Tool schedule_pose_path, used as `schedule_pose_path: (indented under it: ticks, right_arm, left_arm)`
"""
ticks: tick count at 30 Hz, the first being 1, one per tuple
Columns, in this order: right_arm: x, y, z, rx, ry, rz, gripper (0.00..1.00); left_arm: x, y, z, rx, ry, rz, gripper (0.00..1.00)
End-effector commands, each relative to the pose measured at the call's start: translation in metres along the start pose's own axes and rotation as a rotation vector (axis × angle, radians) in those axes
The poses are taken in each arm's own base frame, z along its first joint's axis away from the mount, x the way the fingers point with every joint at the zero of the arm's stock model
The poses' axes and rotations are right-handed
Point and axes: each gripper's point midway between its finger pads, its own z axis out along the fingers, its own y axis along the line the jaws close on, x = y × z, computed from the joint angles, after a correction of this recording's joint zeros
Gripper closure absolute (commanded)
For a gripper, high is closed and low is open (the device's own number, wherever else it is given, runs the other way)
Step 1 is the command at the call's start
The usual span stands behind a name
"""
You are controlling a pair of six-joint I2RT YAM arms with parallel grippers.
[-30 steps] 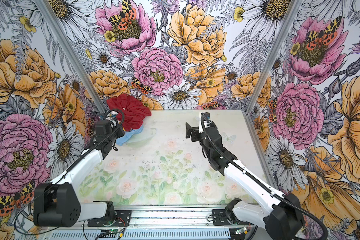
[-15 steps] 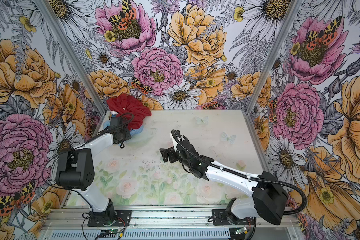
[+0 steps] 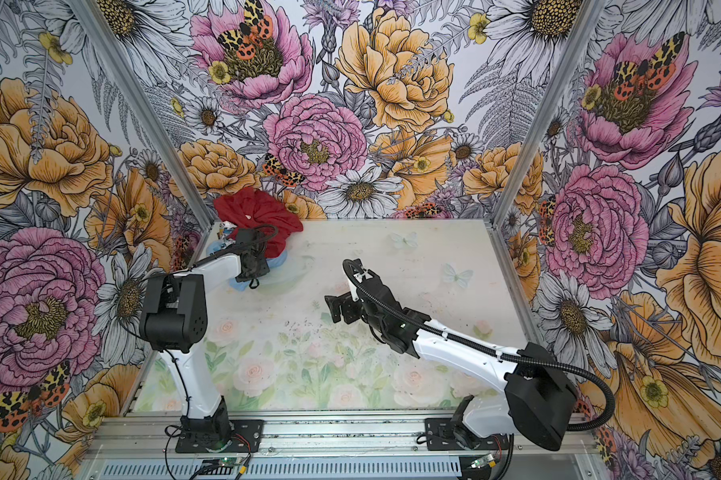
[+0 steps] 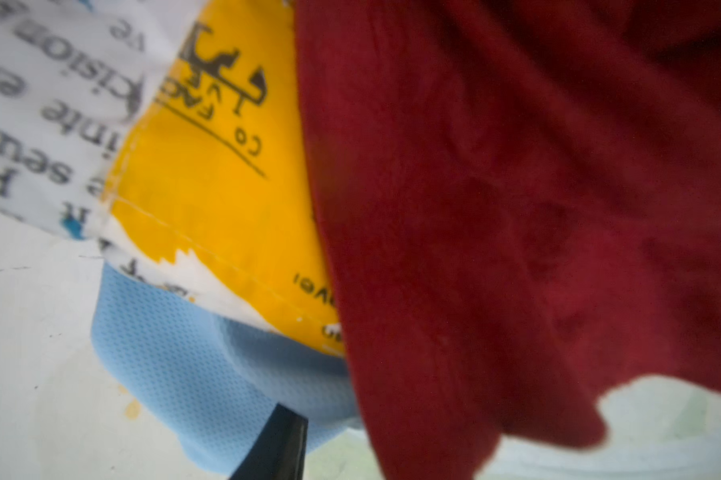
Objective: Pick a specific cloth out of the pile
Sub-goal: 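Grasp the light blue shorts with the left gripper and lift them from the pile, then carry the shorts toward the right arm and drop them on the table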
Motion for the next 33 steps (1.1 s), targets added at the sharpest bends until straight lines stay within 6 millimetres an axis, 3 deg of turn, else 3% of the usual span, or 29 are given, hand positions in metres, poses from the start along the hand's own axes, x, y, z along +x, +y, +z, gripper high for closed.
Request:
schedule_pose_path:
  ticks: [1, 4, 7, 10, 15, 19, 22, 26, 29, 33]
  right_arm:
    - [-0.013, 0.0, -0.003, -0.002, -0.019, -0.016, 0.0]
    - [-0.012, -0.003, -0.007, 0.008, -0.019, -0.012, 0.0]
    - [-0.012, -0.005, -0.014, 0.015, -0.022, -0.008, 0.01]
    - [-0.013, -0.008, -0.023, 0.026, -0.037, 0.002, 0.01]
    - [-0.016, -0.01, -0.039, 0.019, -0.069, 0.037, 0.01]
    - [-0.02, -0.012, -0.057, 0.014, -0.105, 0.061, 0.01]
    - [-0.022, -0.022, -0.073, 0.054, -0.121, 0.066, 0.01]
    - [-0.023, -0.056, -0.096, 0.174, -0.13, 0.123, 0.0]
    - [-0.016, -0.086, -0.117, 0.285, -0.116, 0.173, 0.01]
    - [-0.011, -0.115, -0.152, 0.4, -0.148, 0.196, 0.01]
  left_arm:
    - [-0.011, -0.001, -0.003, -0.021, -0.028, -0.014, 0.8]
    - [-0.014, -0.001, -0.007, -0.02, -0.04, -0.016, 1.0]
    - [-0.024, 0.0, -0.03, -0.008, -0.085, -0.025, 1.0]
    - [-0.043, 0.006, -0.083, -0.012, -0.201, -0.041, 1.0]
    - [-0.057, 0.019, -0.162, 0.026, -0.32, -0.091, 1.0]
    - [-0.072, 0.013, -0.232, 0.138, -0.446, -0.138, 1.0]
    - [-0.087, -0.012, -0.291, 0.26, -0.532, -0.128, 1.0]
    - [-0.112, -0.059, -0.361, 0.396, -0.649, -0.044, 1.0]
    - [-0.125, -0.115, -0.403, 0.558, -0.693, 0.049, 1.0]
    - [-0.118, -0.218, -0.461, 0.853, -0.71, 0.207, 1.0]
